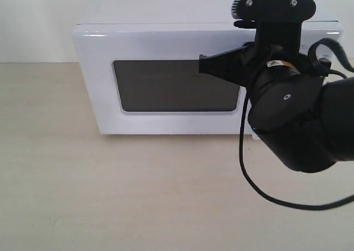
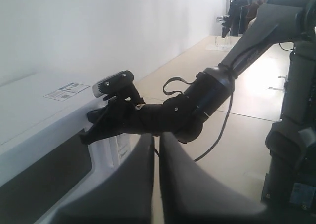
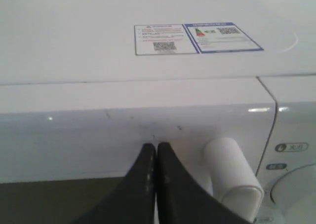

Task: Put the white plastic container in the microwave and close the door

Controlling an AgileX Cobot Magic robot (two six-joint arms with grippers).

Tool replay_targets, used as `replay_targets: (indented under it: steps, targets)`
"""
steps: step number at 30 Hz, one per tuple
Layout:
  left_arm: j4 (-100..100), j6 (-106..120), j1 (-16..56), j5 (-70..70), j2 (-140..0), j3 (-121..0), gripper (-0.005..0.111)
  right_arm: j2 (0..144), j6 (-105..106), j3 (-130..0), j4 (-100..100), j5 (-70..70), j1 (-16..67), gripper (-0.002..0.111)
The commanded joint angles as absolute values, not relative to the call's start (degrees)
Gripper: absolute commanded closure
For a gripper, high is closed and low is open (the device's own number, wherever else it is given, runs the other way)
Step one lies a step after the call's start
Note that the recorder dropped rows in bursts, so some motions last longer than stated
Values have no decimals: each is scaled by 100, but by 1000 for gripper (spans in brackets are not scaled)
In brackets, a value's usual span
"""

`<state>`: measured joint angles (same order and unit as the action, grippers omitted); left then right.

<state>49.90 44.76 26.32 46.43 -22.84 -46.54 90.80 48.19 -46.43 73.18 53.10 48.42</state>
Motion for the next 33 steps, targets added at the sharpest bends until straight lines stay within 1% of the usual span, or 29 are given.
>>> replay_targets:
  steps: [1, 3, 5, 8, 10, 12, 23, 25, 26, 28, 31, 33]
  targets:
    - [4998, 4456, 2661, 4466, -2266, -4632, 102, 8445, 5986, -4459, 7448, 5712, 5520, 108]
    - [4998, 4456, 2661, 4473, -2266, -4632, 102, 7947, 6388, -4250, 7578, 5967, 6145, 108]
    - [4998, 4456, 2661, 4500, -2266, -4632, 102, 7541, 6452, -4076, 7655, 6048, 6530, 108]
    - [4998, 4456, 2661, 4500, -2266, -4632, 102, 7175, 6477, -3953, 7780, 6021, 6793, 108]
    - [4998, 4456, 2661, 4500, -2266, -4632, 102, 6938, 6477, -3931, 8259, 6010, 6943, 108]
    - [4998, 4456, 2661, 4500, -2266, -4632, 102, 6834, 6439, -3931, 8564, 6021, 6972, 108]
    - [4998, 4456, 2661, 4500, -2266, -4632, 102, 6806, 6439, -3931, 8564, 6021, 6972, 108]
    - [4998, 4456, 2661, 4500, -2266, -4632, 102, 6808, 6481, -3931, 8564, 6270, 6972, 108]
    - [4998, 4456, 2661, 4500, -2266, -4632, 102, 6808, 6474, -3931, 8629, 6624, 6972, 108]
    - [4998, 4456, 2661, 4500, -2266, -4632, 102, 6808, 6474, -3931, 8865, 6686, 6972, 108]
    - [4998, 4456, 2661, 4500, -2266, -4632, 102, 6753, 6497, -3931, 9281, 6463, 6909, 108]
    - [4998, 4456, 2661, 4500, -2266, -4632, 102, 6589, 6525, -3931, 9489, 5955, 6706, 108]
